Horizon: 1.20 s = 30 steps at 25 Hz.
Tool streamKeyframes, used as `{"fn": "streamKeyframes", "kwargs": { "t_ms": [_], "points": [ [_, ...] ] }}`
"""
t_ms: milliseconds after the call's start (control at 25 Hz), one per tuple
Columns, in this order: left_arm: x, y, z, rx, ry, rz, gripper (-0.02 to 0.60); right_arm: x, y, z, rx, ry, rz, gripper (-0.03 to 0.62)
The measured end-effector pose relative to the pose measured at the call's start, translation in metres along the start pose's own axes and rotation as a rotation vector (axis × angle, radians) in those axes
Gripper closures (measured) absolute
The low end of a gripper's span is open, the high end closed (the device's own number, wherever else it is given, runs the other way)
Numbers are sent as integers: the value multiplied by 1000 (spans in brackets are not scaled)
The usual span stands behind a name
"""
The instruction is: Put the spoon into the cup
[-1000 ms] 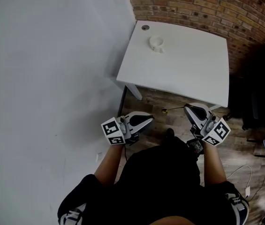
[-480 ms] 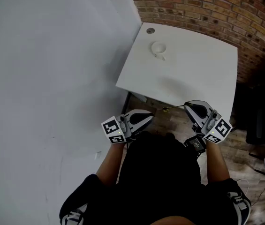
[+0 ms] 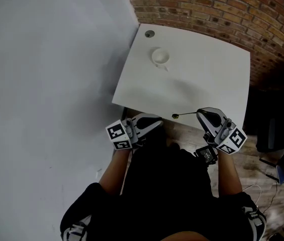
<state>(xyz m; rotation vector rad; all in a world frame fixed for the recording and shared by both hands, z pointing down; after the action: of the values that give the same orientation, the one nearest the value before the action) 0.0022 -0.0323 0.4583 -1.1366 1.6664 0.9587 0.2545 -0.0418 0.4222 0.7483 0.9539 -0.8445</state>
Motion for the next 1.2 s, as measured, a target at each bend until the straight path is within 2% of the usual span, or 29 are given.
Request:
{"fn": "streamKeyframes", "kwargs": {
  "t_ms": [400,680,960,1200],
  "points": [
    [41,-6,-121,-131,41,1,566,32,-88,59,-94,46,-17,585],
    [49,19,-189,-177,65,-5,566,40,-156,88,-163,79,-11,585],
    [40,41,-226,-117,57,1,566,36,-184,114,-200,95,-19,585],
    [38,56,-248,-60,65,1,566,37,-193,142,-250,91,16,585]
  ]
}}
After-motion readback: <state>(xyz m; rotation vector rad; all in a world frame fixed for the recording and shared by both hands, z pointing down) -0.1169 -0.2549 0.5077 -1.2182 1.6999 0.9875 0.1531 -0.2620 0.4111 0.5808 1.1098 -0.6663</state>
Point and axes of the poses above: the fingertips, and each gripper's own axes: y backward along the fingers, z to its right, x out of its top, the point moved 7 cm from there along y, backward along the fingers, and after that the axes turned 9 degrees about -y, right-handed, at the moved point
